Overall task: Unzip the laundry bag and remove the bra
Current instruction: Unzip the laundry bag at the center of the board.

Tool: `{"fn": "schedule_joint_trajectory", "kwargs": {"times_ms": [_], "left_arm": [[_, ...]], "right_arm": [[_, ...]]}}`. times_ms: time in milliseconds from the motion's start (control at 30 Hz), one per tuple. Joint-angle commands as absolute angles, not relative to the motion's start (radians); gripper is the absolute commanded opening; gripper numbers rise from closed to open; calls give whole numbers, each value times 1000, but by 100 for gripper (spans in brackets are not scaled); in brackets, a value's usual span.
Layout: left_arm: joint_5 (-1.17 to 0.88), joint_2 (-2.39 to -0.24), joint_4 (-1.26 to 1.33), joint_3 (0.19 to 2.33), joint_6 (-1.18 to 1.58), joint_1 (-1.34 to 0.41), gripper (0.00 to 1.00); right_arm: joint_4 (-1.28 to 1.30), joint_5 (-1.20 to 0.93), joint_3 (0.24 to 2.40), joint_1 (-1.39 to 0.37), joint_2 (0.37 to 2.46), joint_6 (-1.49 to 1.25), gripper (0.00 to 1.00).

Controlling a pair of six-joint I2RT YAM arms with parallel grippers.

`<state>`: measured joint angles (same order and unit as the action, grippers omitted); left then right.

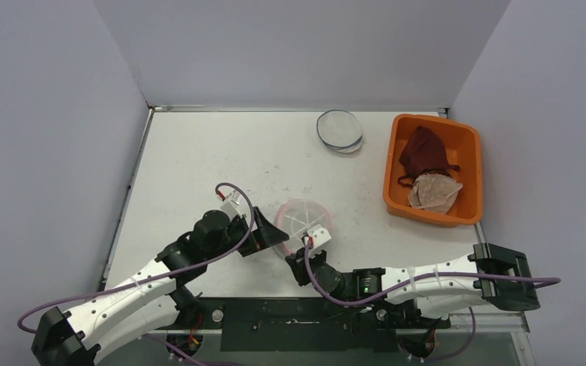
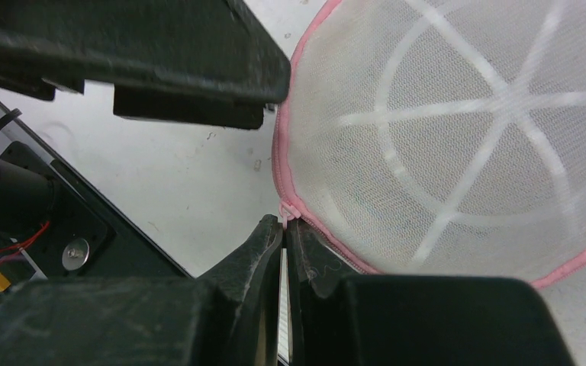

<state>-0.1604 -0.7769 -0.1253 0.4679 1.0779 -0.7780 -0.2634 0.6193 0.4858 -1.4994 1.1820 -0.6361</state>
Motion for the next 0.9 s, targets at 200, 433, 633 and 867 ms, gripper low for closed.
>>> {"fn": "schedule_joint_trajectory", "kwargs": {"times_ms": [200,433,633,867], "left_arm": [[-52,-809,-52,464,1162,-860,59],[12,-798,-57,453,1175,-860,20],[53,-793,-94,473,1161,-857,0],[50,-786,-101,478,1147,-851,0]], "right_arm": [[-342,569,574,-1496,1238,-595,5],[-323,579,562,-1496,1215,-600,5],[-272,606,538,-1496,1169,-621,5],[-171,676,480,-1496,1066,-669,5]]}}
